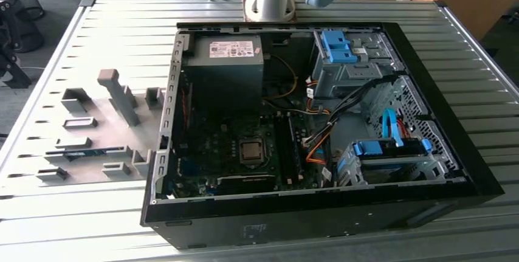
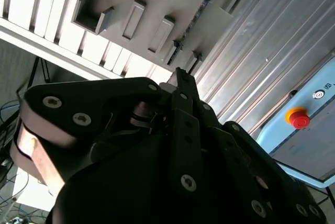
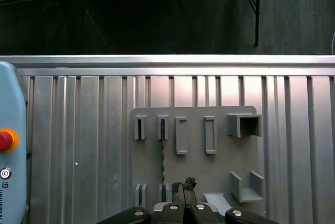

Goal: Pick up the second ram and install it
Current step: 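Pick up the second ram and move it above second insertion slot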

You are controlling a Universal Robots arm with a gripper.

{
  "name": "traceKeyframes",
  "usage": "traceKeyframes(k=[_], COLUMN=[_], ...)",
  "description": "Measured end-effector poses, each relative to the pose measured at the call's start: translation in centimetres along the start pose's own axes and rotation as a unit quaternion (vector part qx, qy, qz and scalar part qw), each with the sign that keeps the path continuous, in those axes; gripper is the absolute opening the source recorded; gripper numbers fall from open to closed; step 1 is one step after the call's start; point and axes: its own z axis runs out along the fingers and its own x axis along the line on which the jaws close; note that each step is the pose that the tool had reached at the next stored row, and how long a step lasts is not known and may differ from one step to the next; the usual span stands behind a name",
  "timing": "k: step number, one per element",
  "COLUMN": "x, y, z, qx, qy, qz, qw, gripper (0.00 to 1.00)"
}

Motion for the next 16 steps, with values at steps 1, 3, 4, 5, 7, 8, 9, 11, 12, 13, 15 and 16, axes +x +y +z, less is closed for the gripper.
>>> traceKeyframes(k=[1, 3, 4, 5, 7, 8, 9, 11, 12, 13, 15, 16], x=[0.0, 0.0, 0.0, 0.0, 0.0, 0.0, 0.0, 0.0, 0.0, 0.0, 0.0, 0.0], y=[0.0, 0.0, 0.0, 0.0, 0.0, 0.0, 0.0, 0.0, 0.0, 0.0, 0.0, 0.0], z=[0.0, 0.01, 0.02, 0.02, 0.02, 0.02, 0.02, 0.02, 0.02, 0.02, 0.02, 0.02], qx=[-0.0001, 0.0, 0.0, 0.0, 0.0, 0.0, 0.0, 0.0, 0.0, 0.0, 0.0, 0.0], qy=[0.0001, 0.0001, 0.0001, 0.0002, 0.0002, 0.0002, 0.0002, 0.0002, 0.0002, 0.0002, 0.0002, 0.0002], qz=[-0.003, -0.005, -0.005, -0.006, -0.006, -0.006, -0.006, -0.006, -0.006, -0.006, -0.006, -0.006], qw=[1.0, 1.0, 1.0, 1.0, 1.0, 1.0, 1.0, 1.0, 1.0, 1.0, 1.0, 1.0], gripper=[0.1, 0.1, 0.1, 0.1, 0.1, 0.1, 0.1, 0.1, 0.1, 0.1, 0.1, 0.1])
